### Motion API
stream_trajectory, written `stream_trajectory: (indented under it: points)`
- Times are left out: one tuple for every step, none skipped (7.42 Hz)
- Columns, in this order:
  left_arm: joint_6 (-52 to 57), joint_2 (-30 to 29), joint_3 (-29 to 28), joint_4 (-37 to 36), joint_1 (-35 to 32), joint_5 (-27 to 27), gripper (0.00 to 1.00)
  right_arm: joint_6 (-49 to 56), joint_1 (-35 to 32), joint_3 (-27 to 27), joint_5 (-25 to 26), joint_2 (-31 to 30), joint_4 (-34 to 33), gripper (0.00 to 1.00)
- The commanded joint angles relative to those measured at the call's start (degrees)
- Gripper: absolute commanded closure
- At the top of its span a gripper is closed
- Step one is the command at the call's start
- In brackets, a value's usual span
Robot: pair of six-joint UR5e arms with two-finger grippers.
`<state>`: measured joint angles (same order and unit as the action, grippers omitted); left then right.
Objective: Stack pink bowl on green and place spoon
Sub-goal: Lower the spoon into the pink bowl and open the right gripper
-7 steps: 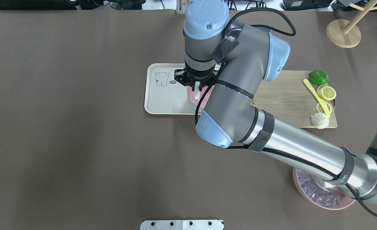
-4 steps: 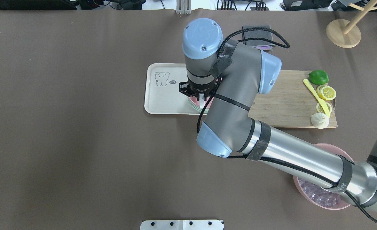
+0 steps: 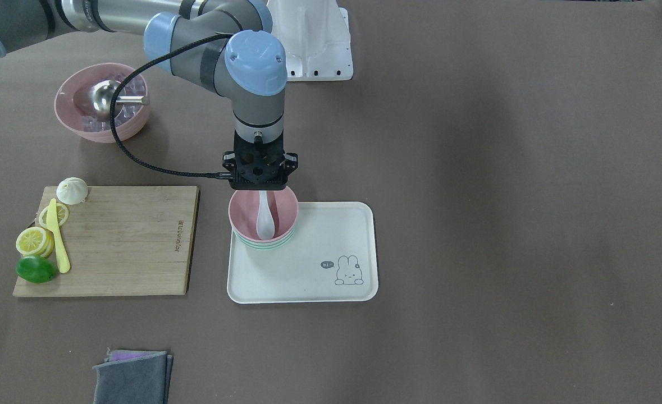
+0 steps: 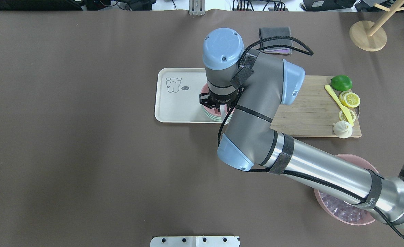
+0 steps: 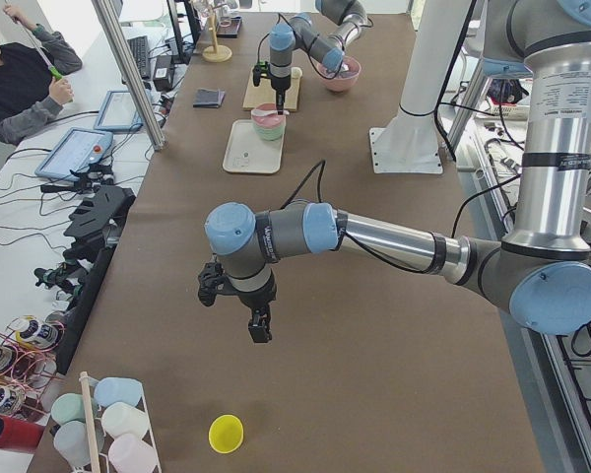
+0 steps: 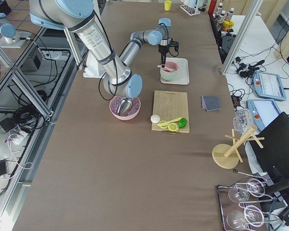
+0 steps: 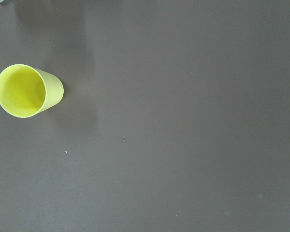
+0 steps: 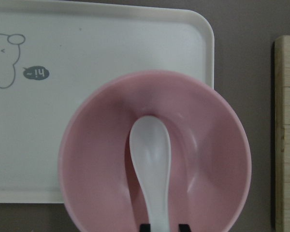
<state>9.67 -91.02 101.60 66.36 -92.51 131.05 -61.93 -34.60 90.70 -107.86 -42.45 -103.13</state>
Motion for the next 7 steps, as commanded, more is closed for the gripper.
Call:
stream_trajectory:
  points:
    - [0.0,-0.03,-0.09,0.0,0.05,0.0,0.01,0.15,-0.21,0.44,-0.24,0.09,-0.06,0.0]
    - [0.0,0.05,0.0,-0.09,0.05,0.0,0.01,0.15,-1.69,1.05,-0.85,0.35,0.03,0.0]
    - [0.0,0.14,-0.09,-0.09,-0.04,0.0,0.01,0.32,-4.23,1.23,-2.6,0.18,0.12,0.0]
    - [0.0,0.14,-0.09,-0.09,-0.04,0.0,0.01,1.37,-7.82,1.23,-5.05,-0.17,0.12,0.0]
    - [0.09,0.14,0.0,-0.09,-0.04,0.0,0.01,7.73,-12.29,1.23,-8.65,-1.05,0.12,0.0]
    - [0.09,0.23,0.0,-0.09,-0.04,0.0,0.01,13.01,-16.69,1.32,-11.73,-3.66,0.21,0.0]
    - [0.0,0.23,0.0,-0.18,-0.39,0.0,0.01,19.77,-20.82,1.67,-13.33,-6.56,0.21,0.0]
